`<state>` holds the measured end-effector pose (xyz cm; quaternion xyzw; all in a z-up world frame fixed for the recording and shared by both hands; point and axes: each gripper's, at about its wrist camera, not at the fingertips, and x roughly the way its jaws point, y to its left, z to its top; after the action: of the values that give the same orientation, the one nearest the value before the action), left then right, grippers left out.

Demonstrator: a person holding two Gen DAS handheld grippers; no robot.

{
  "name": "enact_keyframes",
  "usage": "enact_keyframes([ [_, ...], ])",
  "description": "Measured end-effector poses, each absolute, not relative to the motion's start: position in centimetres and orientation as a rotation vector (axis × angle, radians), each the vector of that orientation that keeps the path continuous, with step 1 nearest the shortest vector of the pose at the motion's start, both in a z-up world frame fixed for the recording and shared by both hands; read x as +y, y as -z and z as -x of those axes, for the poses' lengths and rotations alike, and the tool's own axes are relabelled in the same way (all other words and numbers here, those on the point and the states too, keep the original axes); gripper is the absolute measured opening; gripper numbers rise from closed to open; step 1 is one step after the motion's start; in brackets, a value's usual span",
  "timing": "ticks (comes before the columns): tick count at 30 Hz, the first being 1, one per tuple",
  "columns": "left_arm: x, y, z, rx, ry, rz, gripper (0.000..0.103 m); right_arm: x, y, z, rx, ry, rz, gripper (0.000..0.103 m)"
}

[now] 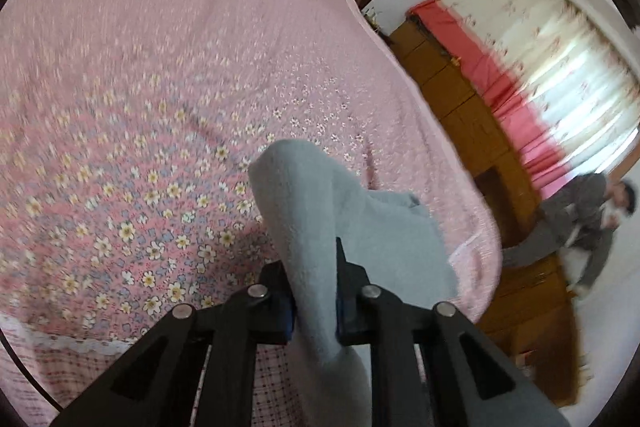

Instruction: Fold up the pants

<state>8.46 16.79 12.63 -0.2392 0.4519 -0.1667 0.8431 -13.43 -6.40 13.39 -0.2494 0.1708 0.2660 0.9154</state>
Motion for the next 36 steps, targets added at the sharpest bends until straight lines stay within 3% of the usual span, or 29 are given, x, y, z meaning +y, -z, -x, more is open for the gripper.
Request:
enact_keyframes([
  [5,14.4,-13.4,-9.0,1.011,0.239,0.454,0.017,-9.9,-14.7,11.0,0.41,-0.518,0.342,0.013],
  [13,9.4,-17.2,-8.8,0.921,0.271,0.353,0.015,-14.1,-16.0,9.5,0.405,-0.496,0.217,0.013],
  [29,-0.2,-16.2,-11.7,0.98,0.277,0.243,0.015,-20.9,-15.6,7.8,0.463,-0.42,0.034,0.013],
  [36,-4.7,-14.1,-14.8,1.093,0.241,0.169,0.015,-26.4,-13.6,4.6,0.521,-0.382,-0.074,0.013],
])
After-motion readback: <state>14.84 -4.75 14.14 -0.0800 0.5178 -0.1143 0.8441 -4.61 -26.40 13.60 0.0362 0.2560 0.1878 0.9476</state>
